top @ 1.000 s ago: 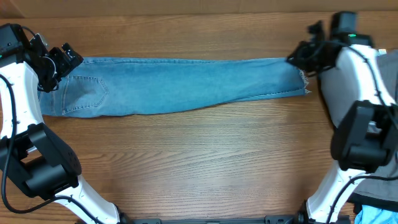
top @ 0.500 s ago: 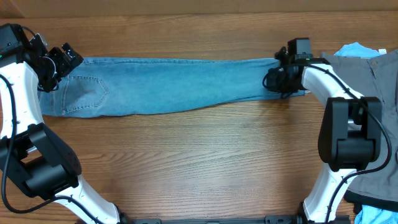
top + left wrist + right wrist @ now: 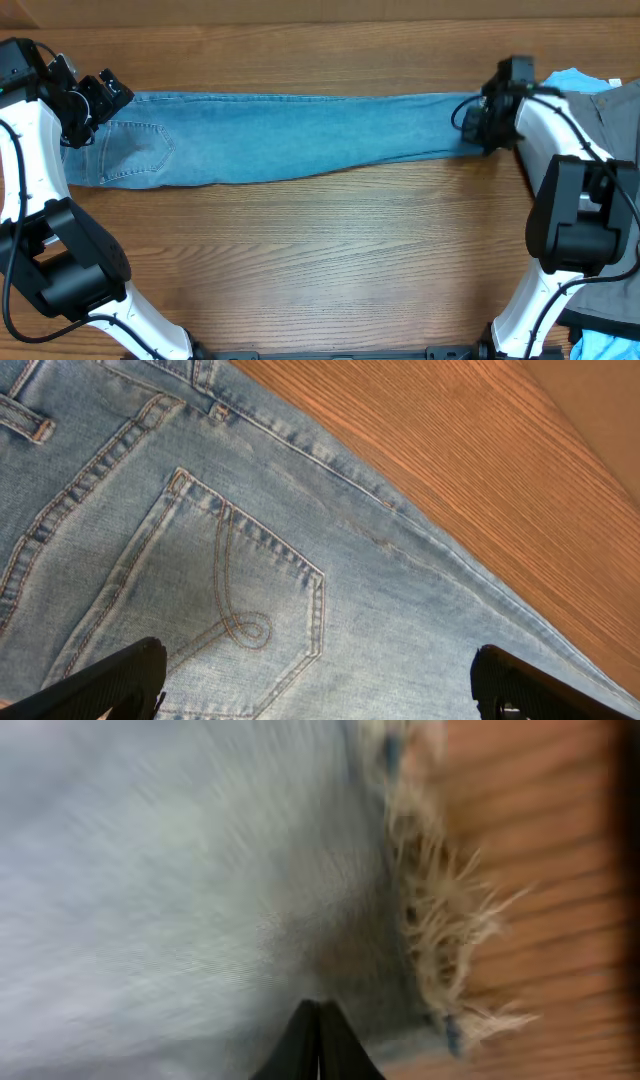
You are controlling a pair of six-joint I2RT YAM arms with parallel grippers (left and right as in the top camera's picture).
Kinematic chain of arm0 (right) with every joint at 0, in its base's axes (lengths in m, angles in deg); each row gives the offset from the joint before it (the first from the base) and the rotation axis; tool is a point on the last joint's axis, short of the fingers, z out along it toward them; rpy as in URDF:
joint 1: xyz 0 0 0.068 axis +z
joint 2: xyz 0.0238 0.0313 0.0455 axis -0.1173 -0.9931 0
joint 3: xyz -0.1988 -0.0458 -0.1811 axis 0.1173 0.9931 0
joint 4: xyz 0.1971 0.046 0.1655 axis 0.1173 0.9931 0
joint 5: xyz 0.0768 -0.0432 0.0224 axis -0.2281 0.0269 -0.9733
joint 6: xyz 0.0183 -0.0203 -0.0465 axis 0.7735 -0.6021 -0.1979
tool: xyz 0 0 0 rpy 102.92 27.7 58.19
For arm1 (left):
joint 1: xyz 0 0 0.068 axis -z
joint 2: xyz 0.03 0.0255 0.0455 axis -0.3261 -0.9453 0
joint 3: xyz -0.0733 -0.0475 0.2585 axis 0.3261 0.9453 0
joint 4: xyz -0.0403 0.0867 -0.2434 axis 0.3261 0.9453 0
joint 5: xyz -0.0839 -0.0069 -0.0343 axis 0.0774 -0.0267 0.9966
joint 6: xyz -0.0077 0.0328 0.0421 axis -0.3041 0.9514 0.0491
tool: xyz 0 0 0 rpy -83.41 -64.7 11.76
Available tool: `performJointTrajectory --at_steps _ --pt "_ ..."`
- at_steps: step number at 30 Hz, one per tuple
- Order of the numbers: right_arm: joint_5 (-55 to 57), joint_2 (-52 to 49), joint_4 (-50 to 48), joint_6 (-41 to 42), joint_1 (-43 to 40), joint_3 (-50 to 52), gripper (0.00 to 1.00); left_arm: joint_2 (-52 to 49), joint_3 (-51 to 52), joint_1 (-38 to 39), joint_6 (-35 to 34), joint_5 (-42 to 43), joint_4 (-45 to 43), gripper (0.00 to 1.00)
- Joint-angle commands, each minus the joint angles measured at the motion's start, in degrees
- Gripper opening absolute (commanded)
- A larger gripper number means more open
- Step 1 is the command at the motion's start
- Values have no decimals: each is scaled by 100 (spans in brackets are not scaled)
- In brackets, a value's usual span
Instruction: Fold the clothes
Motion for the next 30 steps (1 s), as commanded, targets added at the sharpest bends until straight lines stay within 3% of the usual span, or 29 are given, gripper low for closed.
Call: performJointTrajectory --at_steps 1,7,14,21,25,28,29,30 --pt "-431 299 223 144 236 -1362 4 140 -151 0 66 61 -22 100" --pt "-841 92 -404 146 931 -1606 4 140 -151 0 66 61 -22 100" --pt "-730 -1008 -765 146 1060 -1434 7 140 -151 0 66 61 -20 100" --pt "-369 -1318 -732 144 708 -1672 29 140 -151 0 66 61 -22 100" --pt "-391 -1213 96 52 647 -2761 44 140 -151 0 66 59 -22 100" --pt "-389 -1169 977 79 645 -3733 49 140 -151 0 66 61 -22 100" --pt "-391 -1165 1211 85 629 -3945 54 140 -151 0 66 61 -22 100" --pt "-387 -1147 1692 81 575 -4323 76 140 -151 0 66 61 -20 100"
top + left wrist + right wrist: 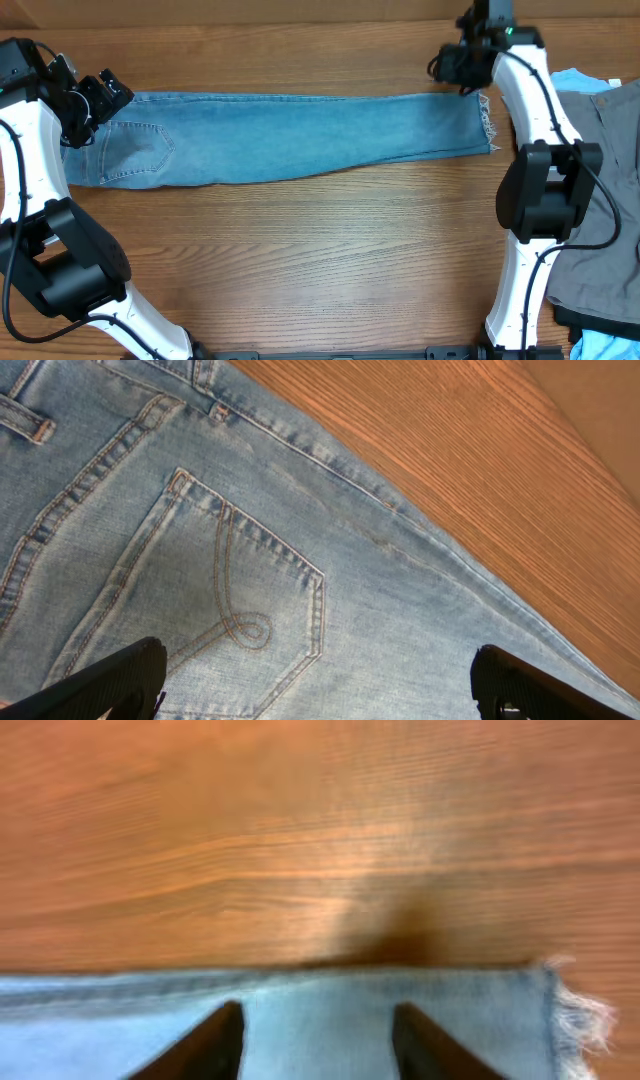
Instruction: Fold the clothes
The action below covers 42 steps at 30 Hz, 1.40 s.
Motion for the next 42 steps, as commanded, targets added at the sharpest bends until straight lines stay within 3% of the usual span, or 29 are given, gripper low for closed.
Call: performJointTrajectory --at_steps 1,8,17,23,25,26,27,28,29,34,42 --pt "44 201 890 0 -122 -911 100 140 -151 0 66 59 -17 100" --pt "42 227 2031 0 -597 -1064 100 140 -151 0 66 57 -17 100" --pt "42 227 1998 0 -623 -1064 100 140 -151 -4 15 267 243 100" --pt "42 227 2000 0 -623 -1064 100 142 -151 118 457 149 256 99" --pt "42 227 1998 0 -623 -1067 100 142 -151 212 507 -107 212 90" --pt "42 227 1998 0 -623 -1064 100 142 -151 271 575 -267 197 77" --pt "42 227 1998 0 -623 -1064 100 142 -151 363 667 -518 186 50" --pt "42 227 1998 0 -623 -1064 100 142 -151 483 691 -863 162 10" --pt "42 227 1998 -2 -623 -1064 100 131 -151 579 691 -1117 138 4" --pt "42 227 1998 0 -623 -1067 100 -170 -151 1108 1167 -1403 -127 4" --pt "42 227 1998 0 -623 -1067 100 -1462 -151 1425 1185 -1440 -396 4"
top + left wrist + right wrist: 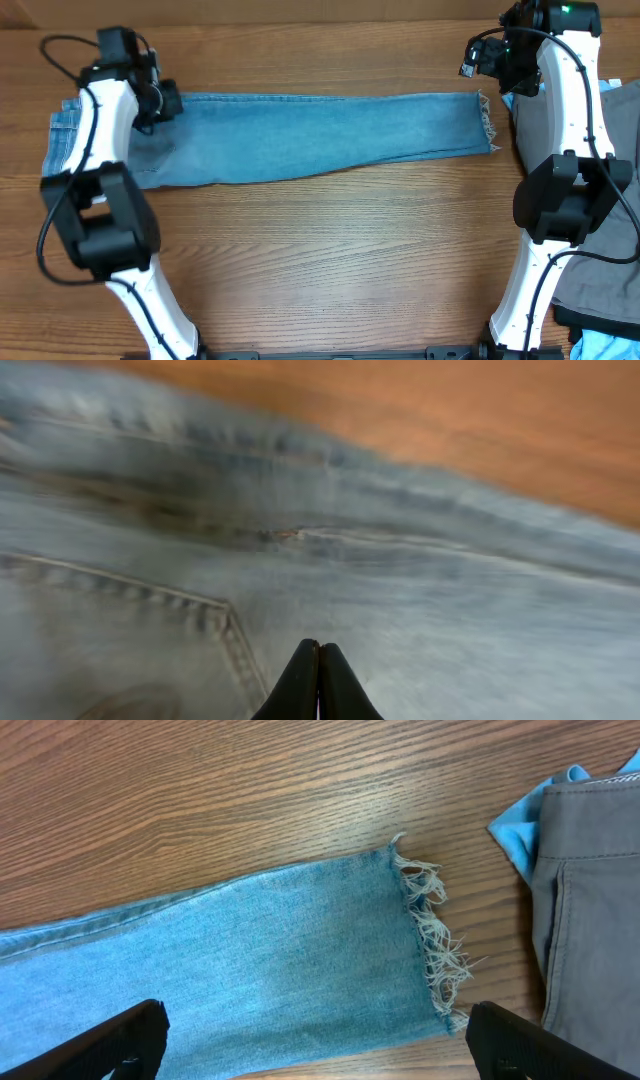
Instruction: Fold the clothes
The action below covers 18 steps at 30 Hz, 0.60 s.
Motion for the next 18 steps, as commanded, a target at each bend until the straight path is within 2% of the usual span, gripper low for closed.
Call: performJointTrajectory --at_steps 1,8,16,18 --pt "-4 170 -22 2 4 -125 100 -634 -66 -11 168 -149 -146 4" --pt "-4 170 -22 2 4 -122 100 -970 -105 -11 175 -291 -1001 4" --pt "-4 170 -22 2 4 -122 100 -1029 -382 -2 153 -479 -1001 4" --pt "-4 170 -20 2 4 -122 100 -1091 -382 0 153 -479 -1012 10"
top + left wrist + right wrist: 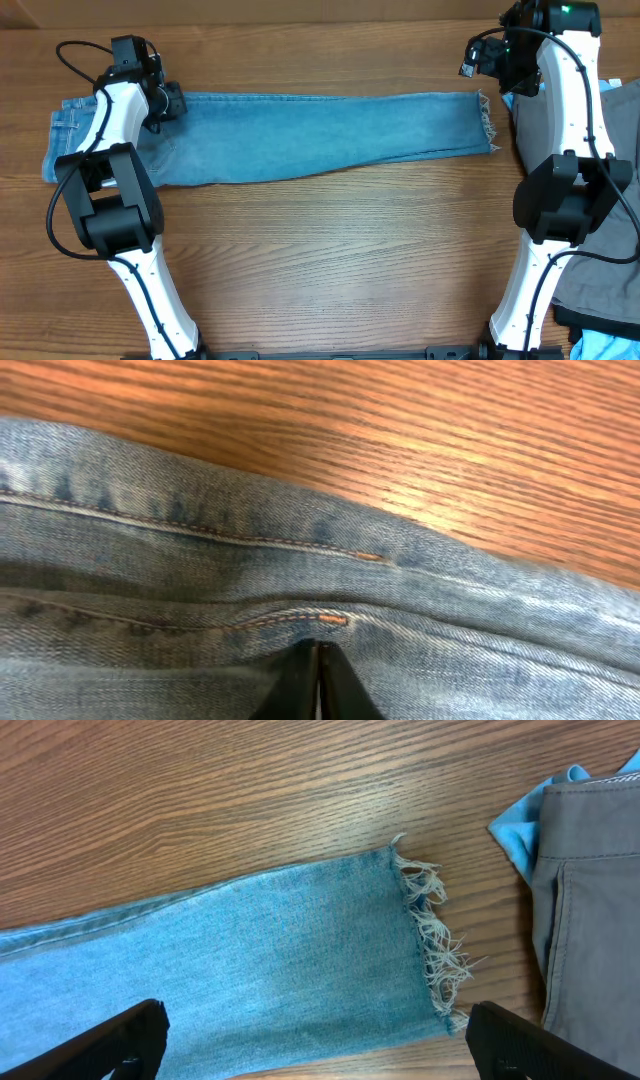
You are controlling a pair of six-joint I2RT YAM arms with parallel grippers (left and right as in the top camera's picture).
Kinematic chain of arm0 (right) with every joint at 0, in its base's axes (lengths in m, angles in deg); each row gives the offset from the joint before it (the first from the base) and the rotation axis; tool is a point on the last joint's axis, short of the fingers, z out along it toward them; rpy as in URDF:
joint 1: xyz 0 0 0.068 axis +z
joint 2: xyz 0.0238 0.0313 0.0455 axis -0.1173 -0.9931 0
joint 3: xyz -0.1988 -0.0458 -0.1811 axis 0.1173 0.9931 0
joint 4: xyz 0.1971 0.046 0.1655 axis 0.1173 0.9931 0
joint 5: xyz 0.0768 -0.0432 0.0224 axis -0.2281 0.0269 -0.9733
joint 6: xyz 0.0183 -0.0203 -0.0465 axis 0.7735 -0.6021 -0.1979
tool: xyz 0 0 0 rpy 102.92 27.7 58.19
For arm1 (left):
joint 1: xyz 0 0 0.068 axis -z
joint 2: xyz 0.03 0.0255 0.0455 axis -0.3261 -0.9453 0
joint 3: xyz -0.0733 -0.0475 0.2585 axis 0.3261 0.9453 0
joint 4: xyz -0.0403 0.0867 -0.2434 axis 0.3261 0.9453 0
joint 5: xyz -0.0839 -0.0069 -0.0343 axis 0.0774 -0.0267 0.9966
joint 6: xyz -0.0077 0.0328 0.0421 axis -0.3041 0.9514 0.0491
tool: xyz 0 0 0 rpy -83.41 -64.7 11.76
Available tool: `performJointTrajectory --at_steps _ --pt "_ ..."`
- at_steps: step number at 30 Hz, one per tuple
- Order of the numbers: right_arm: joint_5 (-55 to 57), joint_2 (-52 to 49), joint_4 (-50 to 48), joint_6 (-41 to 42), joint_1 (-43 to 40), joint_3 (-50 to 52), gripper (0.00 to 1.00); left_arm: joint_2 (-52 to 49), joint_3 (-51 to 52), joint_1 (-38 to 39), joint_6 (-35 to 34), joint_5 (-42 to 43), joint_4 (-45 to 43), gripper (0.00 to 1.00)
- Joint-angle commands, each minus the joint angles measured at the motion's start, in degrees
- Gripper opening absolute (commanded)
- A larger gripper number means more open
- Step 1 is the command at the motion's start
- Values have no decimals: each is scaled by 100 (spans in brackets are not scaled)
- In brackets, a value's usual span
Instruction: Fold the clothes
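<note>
Blue jeans (300, 135) lie flat and long across the far part of the table, waist at the left, frayed hem (435, 945) at the right. My left gripper (163, 101) sits on the jeans' far edge near the waist. In the left wrist view its fingertips (320, 652) are shut together, pinching denim just below a stitched seam (300, 622). My right gripper (315, 1025) hangs open high above the hem end (487, 120), holding nothing, and in the overhead view this right gripper (483, 62) is beyond the jeans' far right corner.
A grey garment (622, 150) lies at the right edge with a light-blue cloth (585, 790) under it, close to the hem. More dark clothing is piled at the lower right (600, 300). Bare wood table (330, 260) fills the near side.
My left gripper stays shut on the denim and now sits closer to the jeans' far edge, with the seam and bare wood in view. The waist end lies a little flatter. The right gripper is unmoved.
First my left gripper hung open over the back pocket while the right was shut on the frayed hem. Then the right was open at the far edge by the hem. Later the left was shut on the far edge near the waist and the right hung high, as now.
</note>
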Motion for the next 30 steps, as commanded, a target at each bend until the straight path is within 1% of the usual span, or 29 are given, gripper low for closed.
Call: performJointTrajectory --at_steps 1,2,3,7,10,12,13,14,15,16,17,20,23,25,26,28,30 --pt "-4 170 -20 -2 4 -122 100 -188 -175 0 151 -254 -15 9" --pt "-4 170 -22 -2 4 -122 100 -90 -337 -4 153 -271 136 7" --pt "-4 170 -22 -2 4 -122 100 4 -577 -20 151 -361 356 11" --pt "-4 170 -20 -2 4 -122 100 398 -1735 -22 98 -1311 1353 19" --pt "-4 170 -20 -2 4 -122 100 509 -2083 -70 -76 -1757 1749 22" --pt "-4 170 -22 -2 4 -125 100 496 -2059 -177 -302 -1742 1941 21" --pt "-4 170 -20 -2 4 -122 100 450 -2022 -286 -564 -1707 2100 20" --pt "-4 170 -20 -2 4 -122 100 407 -2002 -367 -673 -1641 2175 19" --pt "-4 170 -22 -2 4 -125 100 343 -1974 -476 -713 -1473 2221 18" --pt "-4 170 -20 -2 4 -122 100 214 -1958 -693 -715 -1051 2269 17" --pt "-4 170 -22 -2 4 -125 100 129 -1958 -787 -715 -920 2295 16" --pt "-4 170 -20 -2 4 -122 100 -170 -1947 -1071 -713 -542 2341 12" --pt "-4 170 -22 -2 4 -122 100 -625 -1947 -1220 -688 -498 2365 10" --pt "-4 170 -22 -2 4 -122 100 -1021 -1950 -1257 -684 -501 2356 20" --pt "-4 170 -20 -2 4 -122 100 -1185 -1950 -1257 -608 -501 2330 23" --pt "-4 170 -22 -2 4 -122 100 -1432 -1950 -1259 -365 -501 2293 26" --pt "-4 170 -20 -2 4 -122 100 -1388 -2013 -1259 -369 -448 2312 26"
